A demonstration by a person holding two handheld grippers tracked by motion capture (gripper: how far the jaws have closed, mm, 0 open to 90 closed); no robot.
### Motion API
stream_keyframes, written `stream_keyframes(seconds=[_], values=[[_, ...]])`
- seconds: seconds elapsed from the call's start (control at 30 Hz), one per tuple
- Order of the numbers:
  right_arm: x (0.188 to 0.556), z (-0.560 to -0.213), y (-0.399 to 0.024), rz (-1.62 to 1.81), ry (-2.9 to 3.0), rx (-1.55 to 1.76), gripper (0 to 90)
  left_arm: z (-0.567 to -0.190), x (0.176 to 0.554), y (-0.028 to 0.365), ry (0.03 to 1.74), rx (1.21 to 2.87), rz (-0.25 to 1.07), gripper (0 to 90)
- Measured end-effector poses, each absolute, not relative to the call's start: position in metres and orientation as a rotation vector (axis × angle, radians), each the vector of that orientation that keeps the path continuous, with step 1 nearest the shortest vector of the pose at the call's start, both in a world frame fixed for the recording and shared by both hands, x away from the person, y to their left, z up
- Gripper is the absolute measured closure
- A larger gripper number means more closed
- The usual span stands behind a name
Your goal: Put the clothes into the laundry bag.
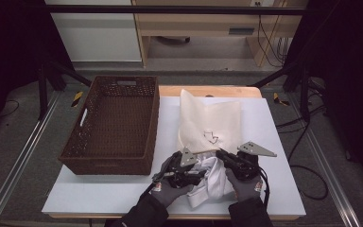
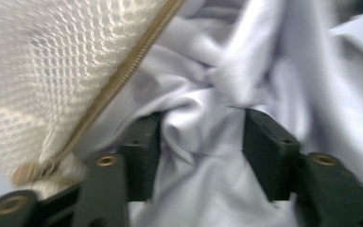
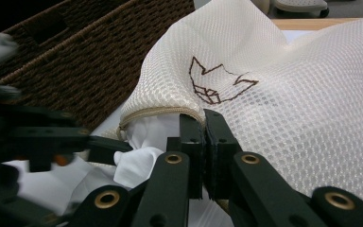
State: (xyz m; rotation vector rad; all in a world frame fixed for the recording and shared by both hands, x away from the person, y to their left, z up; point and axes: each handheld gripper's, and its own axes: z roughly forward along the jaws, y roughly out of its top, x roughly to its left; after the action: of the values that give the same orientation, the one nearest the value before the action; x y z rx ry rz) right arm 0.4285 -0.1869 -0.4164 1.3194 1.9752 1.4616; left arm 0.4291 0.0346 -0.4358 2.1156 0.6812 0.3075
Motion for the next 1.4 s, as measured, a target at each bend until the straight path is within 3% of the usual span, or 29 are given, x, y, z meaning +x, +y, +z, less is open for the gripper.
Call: stream_keyframes(seconds=[0.17, 0.33, 0.43, 0.53, 0.6, 0.77, 1.07, 1.17, 1.27, 1.4], values=[[0.428, -0.415, -0.186, 1.458, 1.977, 1.318, 87.9, -0.426, 0.410, 0.024, 0.615, 2.109, 0.290, 35.0], [0.429, -0.415, -0.187, 1.464, 1.972, 1.322, 87.9, -0.451, 0.417, -0.003, 0.616, 2.194, 0.286, 33.6], [0.429, -0.415, -0.187, 1.460, 1.976, 1.318, 87.9, -0.465, 0.434, -0.008, 0.658, 2.207, 0.175, 47.8], [0.429, -0.415, -0.189, 1.464, 1.974, 1.328, 88.0, -0.457, 0.440, -0.005, 0.666, 2.192, 0.152, 76.8], [0.430, -0.415, -0.190, 1.461, 1.972, 1.333, 88.0, -0.446, 0.437, -0.004, 0.643, 2.189, 0.203, 81.6], [0.428, -0.413, -0.190, 1.462, 1.960, 1.326, 88.0, -0.434, 0.443, -0.010, 0.644, 2.212, 0.286, 82.4], [0.426, -0.410, -0.191, 1.472, 1.957, 1.321, 88.0, -0.461, 0.473, -0.019, 0.717, 2.183, 0.371, 75.4], [0.428, -0.413, -0.192, 1.473, 1.959, 1.334, 88.0, -0.457, 0.467, -0.014, 0.701, 2.174, 0.352, 65.7], [0.428, -0.414, -0.192, 1.465, 1.957, 1.336, 88.0, -0.449, 0.456, -0.003, 0.683, 2.146, 0.320, 50.0], [0.428, -0.414, -0.192, 1.460, 1.957, 1.338, 88.0, -0.432, 0.440, 0.021, 0.659, 2.120, 0.333, 40.6]])
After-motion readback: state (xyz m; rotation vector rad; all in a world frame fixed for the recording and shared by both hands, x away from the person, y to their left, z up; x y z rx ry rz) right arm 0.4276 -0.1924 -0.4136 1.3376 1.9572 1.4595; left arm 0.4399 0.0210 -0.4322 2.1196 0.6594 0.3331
